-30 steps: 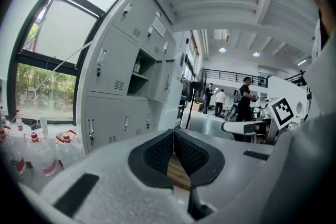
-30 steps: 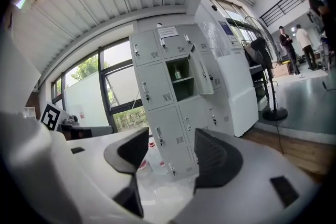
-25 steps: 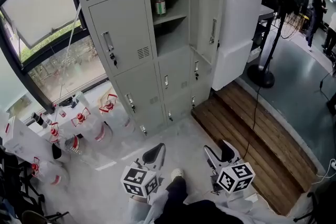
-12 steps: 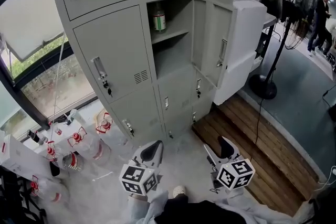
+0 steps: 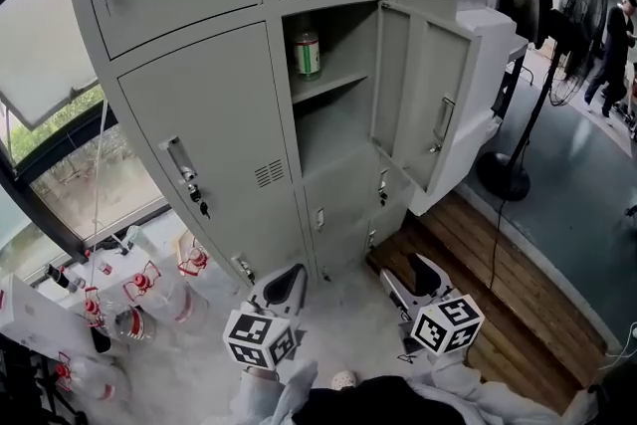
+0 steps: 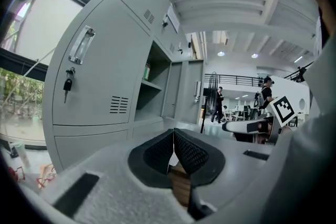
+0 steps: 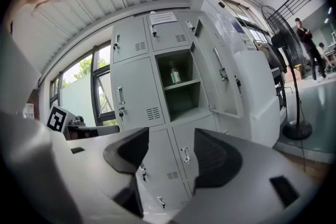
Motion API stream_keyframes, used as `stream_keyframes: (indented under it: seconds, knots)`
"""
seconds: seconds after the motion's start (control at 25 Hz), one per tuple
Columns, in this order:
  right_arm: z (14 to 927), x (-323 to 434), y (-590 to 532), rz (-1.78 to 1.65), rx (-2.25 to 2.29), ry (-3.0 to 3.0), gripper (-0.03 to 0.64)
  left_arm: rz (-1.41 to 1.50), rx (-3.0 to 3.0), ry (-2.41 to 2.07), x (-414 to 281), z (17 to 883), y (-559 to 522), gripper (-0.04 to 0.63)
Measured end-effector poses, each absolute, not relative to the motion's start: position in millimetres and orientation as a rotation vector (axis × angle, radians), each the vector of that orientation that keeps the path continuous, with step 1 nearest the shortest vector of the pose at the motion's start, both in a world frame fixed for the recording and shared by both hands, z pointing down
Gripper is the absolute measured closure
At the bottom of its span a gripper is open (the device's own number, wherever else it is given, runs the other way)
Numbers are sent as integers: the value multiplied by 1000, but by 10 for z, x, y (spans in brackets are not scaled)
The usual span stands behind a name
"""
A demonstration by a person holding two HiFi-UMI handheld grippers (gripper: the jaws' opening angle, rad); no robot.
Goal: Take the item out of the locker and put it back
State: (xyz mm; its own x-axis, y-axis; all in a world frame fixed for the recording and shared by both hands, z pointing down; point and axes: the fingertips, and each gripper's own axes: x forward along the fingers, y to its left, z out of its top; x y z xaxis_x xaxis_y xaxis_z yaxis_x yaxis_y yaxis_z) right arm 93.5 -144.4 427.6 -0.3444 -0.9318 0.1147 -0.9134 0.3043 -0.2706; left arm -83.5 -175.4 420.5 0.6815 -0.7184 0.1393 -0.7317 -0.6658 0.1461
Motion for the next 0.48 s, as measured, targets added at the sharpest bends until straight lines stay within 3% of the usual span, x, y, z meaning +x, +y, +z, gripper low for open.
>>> stream_keyframes:
  seconds: [0.48]
  knots:
    - [3534, 791, -2726, -244, -1635, 2565, 362, 12, 2713, -1338, -946, 3818, -2491, 587]
